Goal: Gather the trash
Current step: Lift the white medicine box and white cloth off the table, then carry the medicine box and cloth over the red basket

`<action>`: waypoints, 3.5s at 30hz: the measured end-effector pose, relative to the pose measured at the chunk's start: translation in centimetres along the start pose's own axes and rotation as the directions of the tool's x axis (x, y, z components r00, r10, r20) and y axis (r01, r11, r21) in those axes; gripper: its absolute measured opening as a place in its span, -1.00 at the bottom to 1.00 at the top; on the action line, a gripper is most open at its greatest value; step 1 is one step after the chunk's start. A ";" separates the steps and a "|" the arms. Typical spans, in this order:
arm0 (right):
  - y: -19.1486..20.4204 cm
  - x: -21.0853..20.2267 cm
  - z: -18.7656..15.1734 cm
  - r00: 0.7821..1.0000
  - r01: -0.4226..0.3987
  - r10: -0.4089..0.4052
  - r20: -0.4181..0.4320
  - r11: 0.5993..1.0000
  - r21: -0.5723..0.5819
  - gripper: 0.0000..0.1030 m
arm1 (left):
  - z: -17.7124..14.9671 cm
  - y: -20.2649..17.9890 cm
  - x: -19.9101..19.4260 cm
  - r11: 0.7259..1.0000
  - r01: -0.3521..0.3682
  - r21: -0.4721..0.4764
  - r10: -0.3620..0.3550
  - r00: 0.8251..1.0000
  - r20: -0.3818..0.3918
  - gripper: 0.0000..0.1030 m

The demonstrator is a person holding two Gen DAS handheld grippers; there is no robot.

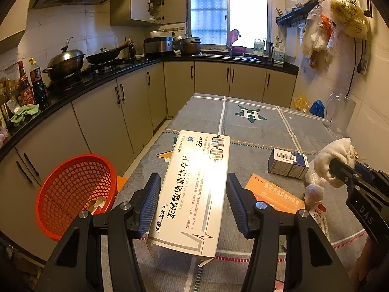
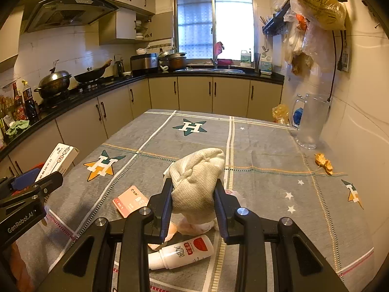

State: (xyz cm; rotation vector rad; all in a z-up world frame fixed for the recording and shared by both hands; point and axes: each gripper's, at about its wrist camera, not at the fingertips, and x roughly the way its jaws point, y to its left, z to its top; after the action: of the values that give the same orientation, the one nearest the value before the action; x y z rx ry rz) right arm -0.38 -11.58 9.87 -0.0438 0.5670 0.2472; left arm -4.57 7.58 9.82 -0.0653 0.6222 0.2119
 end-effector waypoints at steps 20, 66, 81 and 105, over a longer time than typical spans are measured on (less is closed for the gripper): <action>1.8 -1.6 -0.8 0.995 -0.097 0.098 0.001 0.995 -0.029 -0.33 | -1.1 2.3 -2.3 1.000 -0.004 -0.030 0.004 1.000 0.009 0.05; 12.0 -0.9 -1.0 0.984 -0.159 0.145 -0.102 0.977 -0.144 -0.32 | -3.0 14.2 -2.7 0.979 0.005 -0.205 0.001 0.999 0.032 0.05; 16.1 0.0 0.4 0.956 -0.277 0.254 -0.147 0.948 -0.159 -0.32 | -3.9 21.0 -2.8 0.957 -0.064 -0.282 0.076 0.997 0.029 0.05; 27.3 7.1 2.2 0.823 -0.519 0.467 -0.322 0.849 -0.096 -0.27 | -4.7 24.3 2.4 0.948 -0.119 -0.296 0.099 0.992 -0.082 0.05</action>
State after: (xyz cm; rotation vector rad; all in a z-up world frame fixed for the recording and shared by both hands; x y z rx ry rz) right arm -0.06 16.66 8.65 -0.1093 0.8440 0.8153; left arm -10.63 31.14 4.73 -0.3337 0.6567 0.4127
